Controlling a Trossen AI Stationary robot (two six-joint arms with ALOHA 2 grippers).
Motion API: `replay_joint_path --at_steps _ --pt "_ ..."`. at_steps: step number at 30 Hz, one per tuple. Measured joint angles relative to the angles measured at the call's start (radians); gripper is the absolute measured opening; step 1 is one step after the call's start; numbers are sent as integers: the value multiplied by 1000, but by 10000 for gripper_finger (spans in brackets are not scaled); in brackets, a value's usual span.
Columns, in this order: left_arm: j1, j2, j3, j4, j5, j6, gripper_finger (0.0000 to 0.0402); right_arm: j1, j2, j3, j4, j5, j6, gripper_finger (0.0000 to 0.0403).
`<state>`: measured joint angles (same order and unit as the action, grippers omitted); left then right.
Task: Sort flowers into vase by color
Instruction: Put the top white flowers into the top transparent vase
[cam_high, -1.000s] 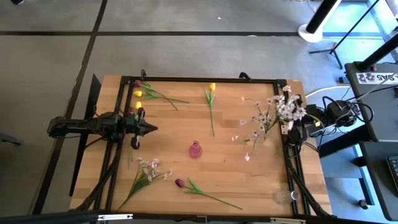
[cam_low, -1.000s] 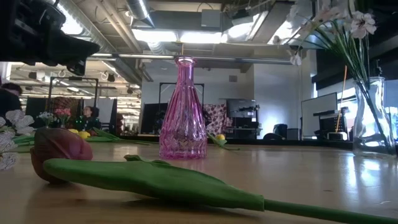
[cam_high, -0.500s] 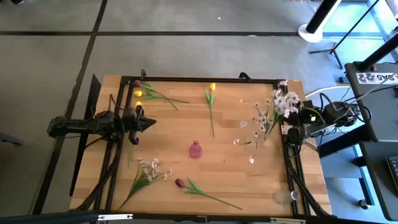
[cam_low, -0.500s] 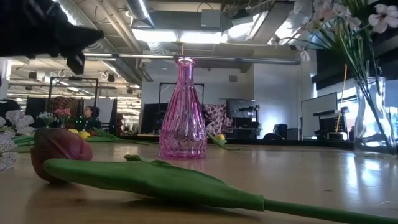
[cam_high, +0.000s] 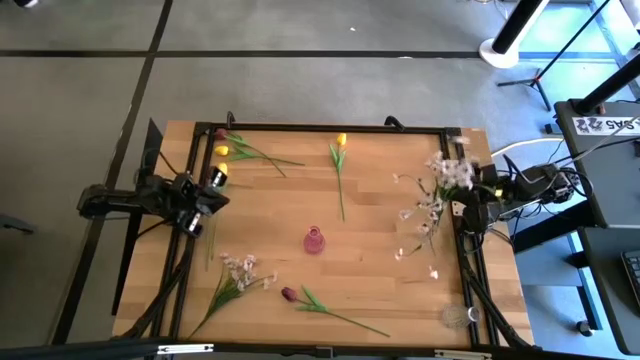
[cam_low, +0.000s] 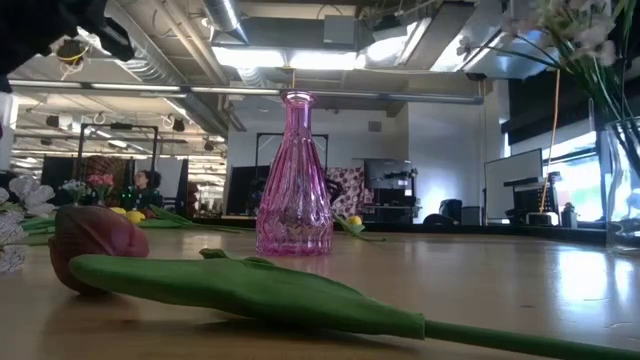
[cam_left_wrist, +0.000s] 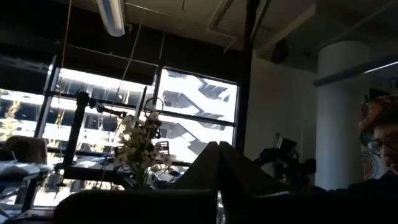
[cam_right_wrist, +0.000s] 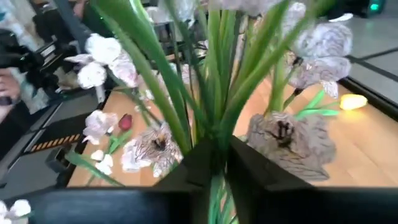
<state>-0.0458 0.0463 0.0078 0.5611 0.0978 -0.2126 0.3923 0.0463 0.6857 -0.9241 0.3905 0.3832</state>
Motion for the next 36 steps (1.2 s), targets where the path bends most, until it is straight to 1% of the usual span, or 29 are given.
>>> replay_joint_path --at_steps 4,6,9,11,13,16,19,22,26,28,30,34,36 --pt "-23 19 0 -24 1 10 0 0 10 7 14 -79 -57 111" --pt "-30 32 0 -23 -1 11 0 0 22 26 3 -102 -77 142" --pt "-33 46 0 -23 -2 13 0 0 41 62 -61 -149 -77 177" --pt "-33 47 0 -22 -5 13 0 0 61 92 -112 -167 -76 193" --pt "-33 47 0 -21 -6 13 0 0 91 139 -174 -167 -74 203" --pt "-33 48 0 -16 -14 18 0 0 151 230 -279 -155 -52 206" --pt "-33 58 0 33 -18 30 0 0 216 318 -390 -139 -17 206" --pt "-34 89 0 107 -5 40 0 0 275 380 -473 -144 27 206" --pt "-48 184 0 210 0 67 0 0 357 476 -585 -148 36 207" --pt "-62 255 0 270 0 67 0 0 401 542 -635 -143 37 207" --pt "-79 335 8 292 -10 66 0 0 440 606 -648 -120 29 207" --pt "-119 539 63 276 -131 46 0 0 464 693 -632 -102 -11 207" --pt "-135 644 104 245 -146 27 0 0 464 710 -632 -69 -12 207"
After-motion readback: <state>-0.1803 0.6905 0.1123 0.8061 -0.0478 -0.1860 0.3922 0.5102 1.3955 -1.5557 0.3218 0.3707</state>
